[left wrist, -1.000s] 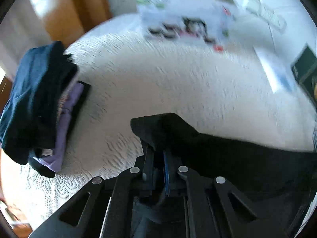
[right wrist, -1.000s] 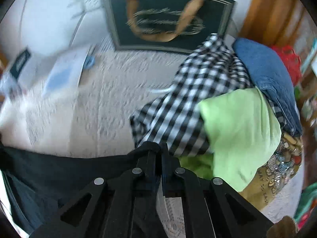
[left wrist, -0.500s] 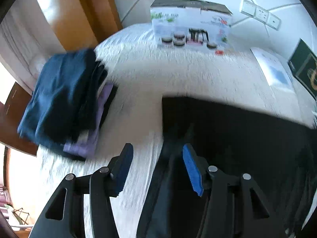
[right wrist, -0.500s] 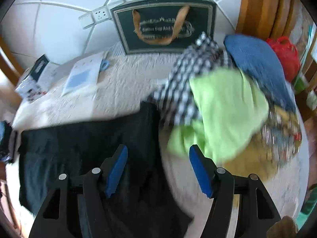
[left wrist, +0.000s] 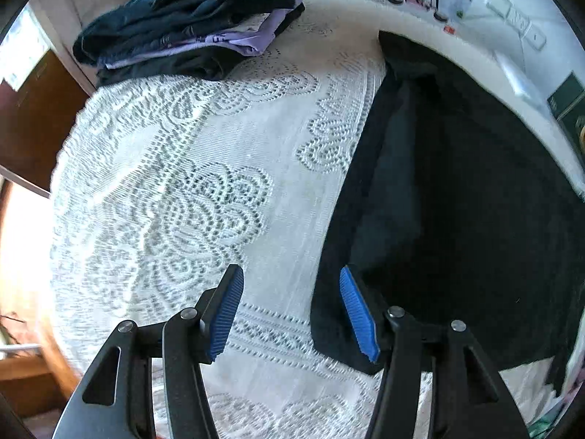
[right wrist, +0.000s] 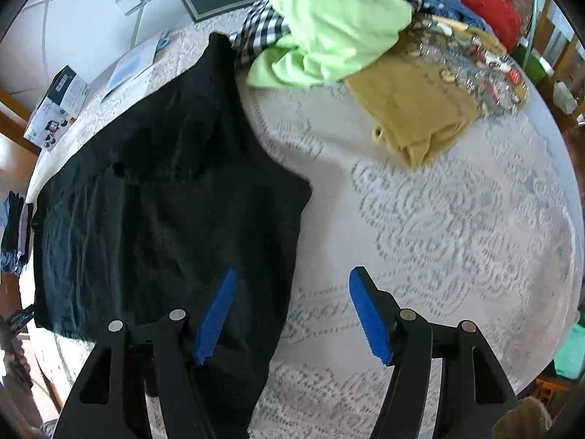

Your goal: Fold clothes

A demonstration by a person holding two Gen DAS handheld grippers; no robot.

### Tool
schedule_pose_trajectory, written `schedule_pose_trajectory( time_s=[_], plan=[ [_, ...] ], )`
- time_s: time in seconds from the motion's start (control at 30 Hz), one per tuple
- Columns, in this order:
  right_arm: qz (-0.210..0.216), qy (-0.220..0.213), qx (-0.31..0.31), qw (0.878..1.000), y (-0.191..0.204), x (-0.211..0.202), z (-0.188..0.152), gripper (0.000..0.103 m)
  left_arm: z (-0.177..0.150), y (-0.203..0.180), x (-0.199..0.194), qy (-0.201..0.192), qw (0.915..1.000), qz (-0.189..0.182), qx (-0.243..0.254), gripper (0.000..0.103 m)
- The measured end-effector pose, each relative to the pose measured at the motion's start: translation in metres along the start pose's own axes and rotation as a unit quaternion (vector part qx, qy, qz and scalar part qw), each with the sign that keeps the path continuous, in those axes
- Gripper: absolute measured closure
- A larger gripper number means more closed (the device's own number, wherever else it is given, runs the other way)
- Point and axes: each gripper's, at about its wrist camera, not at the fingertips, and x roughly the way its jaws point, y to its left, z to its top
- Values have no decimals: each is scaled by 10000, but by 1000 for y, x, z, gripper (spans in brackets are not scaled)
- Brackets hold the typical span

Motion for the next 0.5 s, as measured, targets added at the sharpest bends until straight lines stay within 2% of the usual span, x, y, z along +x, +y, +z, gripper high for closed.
schedule_pose_trajectory(
  time_s=[0.1, 0.17, 0.23, 0.27, 0.33, 0.43, 0.5],
  plan=[
    [83, 70, -58, 9999, 5, 4, -8, 39, 1, -5, 9, 5, 9995, -303, -37, 47],
    [89, 115, -104, 9998, 9, 7, -12, 39, -2, -21, 12, -14, 9996, -164, 249, 44],
    [128, 154, -137, 9997, 13, 10, -17, 39, -5, -39, 12, -70, 9982, 16, 592, 47],
    [132, 170, -160, 9996, 14, 11, -19, 38, -8, -46, 11, -104, 9971, 106, 746, 69],
    [68, 199, -223, 9995, 16, 12, -25, 39, -12, -58, 5, -169, 9948, 239, 973, 97],
    [-40, 171, -261, 9995, 15, 9, -31, 39, -14, -50, -12, -441, 9899, 1012, 890, 95],
    [-57, 152, -196, 9997, 9, 6, -35, 39, -14, -29, -25, -490, 9905, 1165, 538, 93]
  ],
)
